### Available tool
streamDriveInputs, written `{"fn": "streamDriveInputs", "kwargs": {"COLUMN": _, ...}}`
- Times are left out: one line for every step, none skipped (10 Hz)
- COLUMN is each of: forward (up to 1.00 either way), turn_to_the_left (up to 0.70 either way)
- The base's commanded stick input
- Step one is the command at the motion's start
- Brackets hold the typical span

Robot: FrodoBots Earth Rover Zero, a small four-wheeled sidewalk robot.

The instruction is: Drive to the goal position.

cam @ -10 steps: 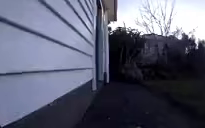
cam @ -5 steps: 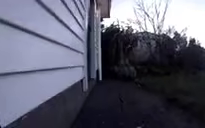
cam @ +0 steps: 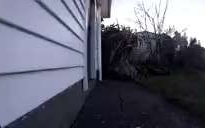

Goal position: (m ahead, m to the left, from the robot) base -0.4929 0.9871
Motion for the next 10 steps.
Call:
{"fn": "streamDriveInputs", "kwargs": {"forward": 0.50, "turn_to_the_left": 0.00}}
{"fn": "streamDriveInputs", "kwargs": {"forward": 0.50, "turn_to_the_left": 0.02}}
{"fn": "streamDriveInputs", "kwargs": {"forward": 0.50, "turn_to_the_left": 0.03}}
{"fn": "streamDriveInputs", "kwargs": {"forward": 0.50, "turn_to_the_left": 0.03}}
{"fn": "streamDriveInputs", "kwargs": {"forward": 0.50, "turn_to_the_left": 0.03}}
{"fn": "streamDriveInputs", "kwargs": {"forward": 0.50, "turn_to_the_left": 0.03}}
{"fn": "streamDriveInputs", "kwargs": {"forward": 0.50, "turn_to_the_left": 0.03}}
{"fn": "streamDriveInputs", "kwargs": {"forward": 0.50, "turn_to_the_left": 0.03}}
{"fn": "streamDriveInputs", "kwargs": {"forward": 0.50, "turn_to_the_left": 0.03}}
{"fn": "streamDriveInputs", "kwargs": {"forward": 0.50, "turn_to_the_left": 0.03}}
